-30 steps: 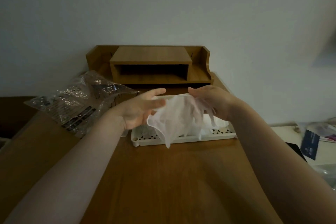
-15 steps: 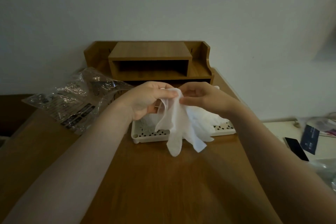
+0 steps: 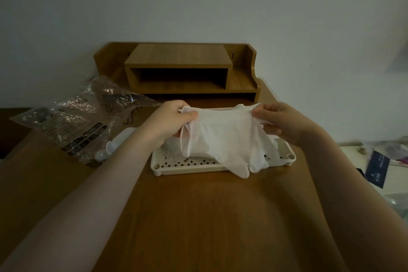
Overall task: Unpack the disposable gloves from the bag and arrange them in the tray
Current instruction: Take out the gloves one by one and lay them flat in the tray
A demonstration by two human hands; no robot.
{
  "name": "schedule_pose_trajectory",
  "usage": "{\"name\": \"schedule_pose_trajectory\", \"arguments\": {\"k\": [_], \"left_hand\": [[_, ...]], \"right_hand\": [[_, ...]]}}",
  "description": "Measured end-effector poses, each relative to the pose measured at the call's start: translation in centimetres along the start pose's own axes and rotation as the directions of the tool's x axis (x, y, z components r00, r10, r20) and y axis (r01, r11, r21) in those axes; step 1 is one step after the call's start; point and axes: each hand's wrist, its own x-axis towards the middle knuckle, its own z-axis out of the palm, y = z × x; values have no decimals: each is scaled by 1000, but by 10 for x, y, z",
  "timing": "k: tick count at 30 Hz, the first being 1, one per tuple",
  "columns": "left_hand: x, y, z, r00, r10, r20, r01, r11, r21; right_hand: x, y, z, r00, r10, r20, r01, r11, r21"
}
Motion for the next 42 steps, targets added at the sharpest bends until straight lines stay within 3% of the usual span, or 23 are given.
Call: {"name": "schedule_pose_trajectory", "arguments": {"k": [5, 8, 12, 14, 15, 18, 20, 22, 24, 28, 32, 34, 37, 39, 42], "left_hand": [[26, 5, 5, 994, 82, -67, -66, 975, 212], [43, 5, 5, 985, 108, -137, -53, 933, 355], [51, -4, 5, 981, 73, -177, 13, 897, 441], [46, -6, 7, 963, 167, -212, -16, 820, 572], [43, -5, 8, 940, 270, -208, -81, 771, 631], [31, 6, 24, 893, 449, 4, -352, 695, 626], [28, 4, 40, 900, 385, 204, -419, 635, 649], [30, -8, 47, 926, 211, 314, -377, 581, 722], [33, -25, 47, 952, 58, 299, -279, 562, 779], [30, -44, 47, 977, 1, 215, -186, 506, 842], [23, -50, 43, 978, -13, 210, -160, 602, 783], [22, -52, 38, 973, -25, 228, -158, 649, 745], [18, -50, 33, 968, -12, 249, -185, 631, 753], [9, -43, 30, 964, 81, 252, -246, 629, 738], [-10, -31, 16, 936, 316, 157, -347, 750, 563]], "right_hand": [[27, -19, -9, 991, -44, -127, 13, 971, -237], [49, -26, -9, 980, -111, -167, 28, 900, -435], [74, -18, 3, 952, -179, -249, -41, 730, -682], [74, -10, 13, 916, -320, -244, -7, 594, -805], [71, -6, 20, 906, -387, -171, 61, 520, -852], [56, 8, 47, 914, -355, 198, 327, 351, -878], [52, 22, 60, 933, -219, 285, 335, 245, -910], [56, 35, 56, 959, -149, 239, 264, 174, -949], [57, 42, 45, 982, -106, 155, 173, 194, -966], [55, 51, 30, 998, 25, 49, 39, 299, -953], [51, 54, 23, 992, 117, 57, 1, 433, -902], [47, 56, 25, 997, 79, 26, -9, 416, -909], [37, 53, 38, 998, -26, -52, -44, 240, -970], [29, 39, 53, 993, -116, -19, 3, 188, -982], [19, 8, 88, 957, -283, 69, 171, 356, -919]]}}
